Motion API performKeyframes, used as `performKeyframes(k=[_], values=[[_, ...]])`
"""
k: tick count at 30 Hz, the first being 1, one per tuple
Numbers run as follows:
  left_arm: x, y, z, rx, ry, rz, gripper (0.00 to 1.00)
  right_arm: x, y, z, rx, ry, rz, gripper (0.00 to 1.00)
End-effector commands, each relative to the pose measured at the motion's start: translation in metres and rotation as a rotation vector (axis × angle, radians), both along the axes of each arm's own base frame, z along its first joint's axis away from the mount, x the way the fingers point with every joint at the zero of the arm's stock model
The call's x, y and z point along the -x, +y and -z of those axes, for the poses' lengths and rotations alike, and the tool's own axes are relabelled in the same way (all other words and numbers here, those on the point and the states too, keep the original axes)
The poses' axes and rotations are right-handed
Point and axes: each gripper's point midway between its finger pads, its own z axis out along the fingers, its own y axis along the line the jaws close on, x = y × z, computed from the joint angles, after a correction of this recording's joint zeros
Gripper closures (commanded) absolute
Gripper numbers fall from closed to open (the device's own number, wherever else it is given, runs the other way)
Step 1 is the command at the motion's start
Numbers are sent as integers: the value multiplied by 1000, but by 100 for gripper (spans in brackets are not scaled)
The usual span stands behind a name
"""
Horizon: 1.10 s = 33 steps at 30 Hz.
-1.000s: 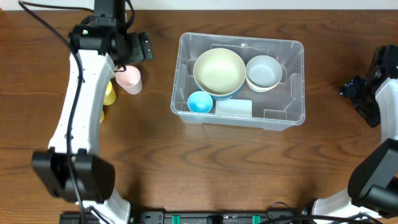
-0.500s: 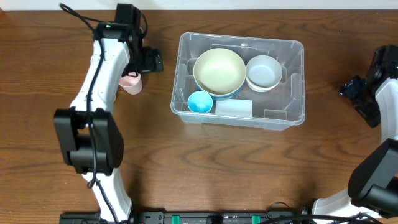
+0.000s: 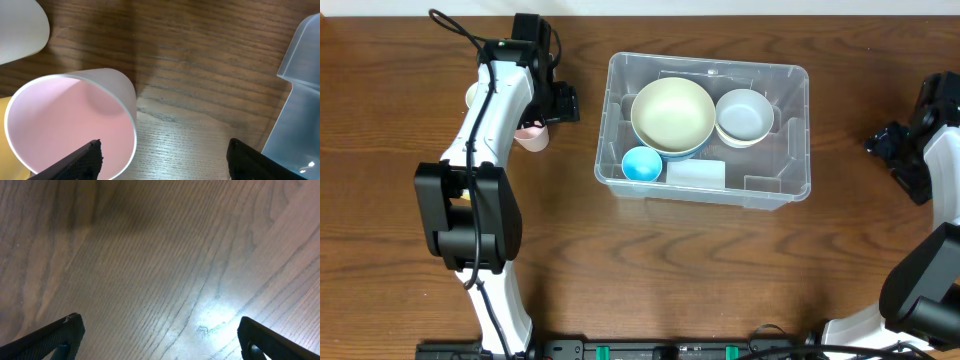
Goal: Pack container
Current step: 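Move the left gripper back to the pink cup and grip its rim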
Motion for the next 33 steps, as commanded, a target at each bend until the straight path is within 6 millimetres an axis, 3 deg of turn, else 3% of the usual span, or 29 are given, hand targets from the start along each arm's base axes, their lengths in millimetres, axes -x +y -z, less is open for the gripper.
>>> performKeyframes(k=[1, 8, 15, 17, 19, 22, 28, 33], values=[[3, 1, 19, -5, 44, 4, 20, 2, -3, 1, 5, 5, 21, 1], [5, 1, 41, -9, 94, 4, 20, 2, -3, 1, 5, 5, 21, 1], [3, 1, 42, -9, 87, 3, 20, 2, -3, 1, 5, 5, 21, 1], [1, 1, 42, -8, 81, 3, 31, 2, -3, 1, 5, 5, 21, 1], [-1, 1, 40, -8, 74, 3, 71, 2, -3, 1, 5, 5, 21, 1], [-4, 0, 35, -7, 63, 3, 94, 2, -3, 1, 5, 5, 21, 1], [-10, 0, 13, -3, 18, 3, 94, 2, -3, 1, 5, 5, 21, 1], [-14, -3, -41, 9, -95, 3, 94, 2, -3, 1, 5, 5, 21, 1]])
